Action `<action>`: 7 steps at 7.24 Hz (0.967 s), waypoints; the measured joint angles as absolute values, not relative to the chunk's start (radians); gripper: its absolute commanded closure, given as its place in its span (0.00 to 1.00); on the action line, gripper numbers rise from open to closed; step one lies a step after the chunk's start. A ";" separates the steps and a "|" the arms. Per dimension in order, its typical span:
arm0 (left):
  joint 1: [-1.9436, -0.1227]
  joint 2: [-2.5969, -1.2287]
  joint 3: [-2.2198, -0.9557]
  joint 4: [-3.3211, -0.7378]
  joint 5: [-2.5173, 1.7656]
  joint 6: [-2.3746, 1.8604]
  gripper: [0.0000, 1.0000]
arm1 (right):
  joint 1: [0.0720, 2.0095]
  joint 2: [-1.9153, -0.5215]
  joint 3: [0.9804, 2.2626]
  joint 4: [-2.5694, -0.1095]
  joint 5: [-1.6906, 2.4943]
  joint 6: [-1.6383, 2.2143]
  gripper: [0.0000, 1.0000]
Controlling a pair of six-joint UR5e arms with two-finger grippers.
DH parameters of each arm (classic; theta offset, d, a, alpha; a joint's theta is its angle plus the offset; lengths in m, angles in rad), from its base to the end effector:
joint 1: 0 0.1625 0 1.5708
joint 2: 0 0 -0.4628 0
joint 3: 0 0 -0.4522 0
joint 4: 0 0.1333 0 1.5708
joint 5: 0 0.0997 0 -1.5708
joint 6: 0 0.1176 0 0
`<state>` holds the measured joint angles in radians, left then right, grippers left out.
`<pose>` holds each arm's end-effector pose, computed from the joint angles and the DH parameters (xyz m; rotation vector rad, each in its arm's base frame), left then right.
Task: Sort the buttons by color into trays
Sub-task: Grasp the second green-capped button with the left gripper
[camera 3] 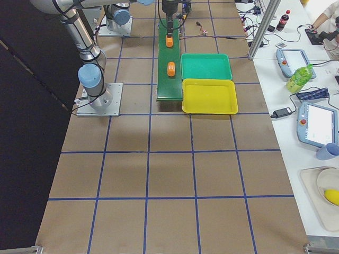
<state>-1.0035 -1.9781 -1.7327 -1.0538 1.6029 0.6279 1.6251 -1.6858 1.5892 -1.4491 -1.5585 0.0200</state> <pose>0.2442 -0.6242 0.2211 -0.0964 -3.1358 -0.0961 0.1613 -0.4857 0.5458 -0.0534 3.1295 0.0400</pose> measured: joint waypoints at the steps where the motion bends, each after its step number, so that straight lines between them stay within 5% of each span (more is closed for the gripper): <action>1: -1.002 -2.007 -1.734 -1.043 1.592 0.618 0.06 | 1.625 -1.686 1.589 -1.449 -1.559 0.020 0.00; 3: -1.001 -2.057 -1.734 -1.026 1.587 0.598 0.78 | 1.625 -1.686 1.589 -1.449 -1.559 0.020 0.00; 4: -1.000 -2.073 -1.733 -1.019 1.586 0.588 1.00 | 1.625 -1.686 1.589 -1.449 -1.559 0.020 0.00; 7: -1.002 -2.042 -1.717 -1.032 1.586 0.573 1.00 | 1.625 -1.686 1.589 -1.450 -1.559 0.020 0.00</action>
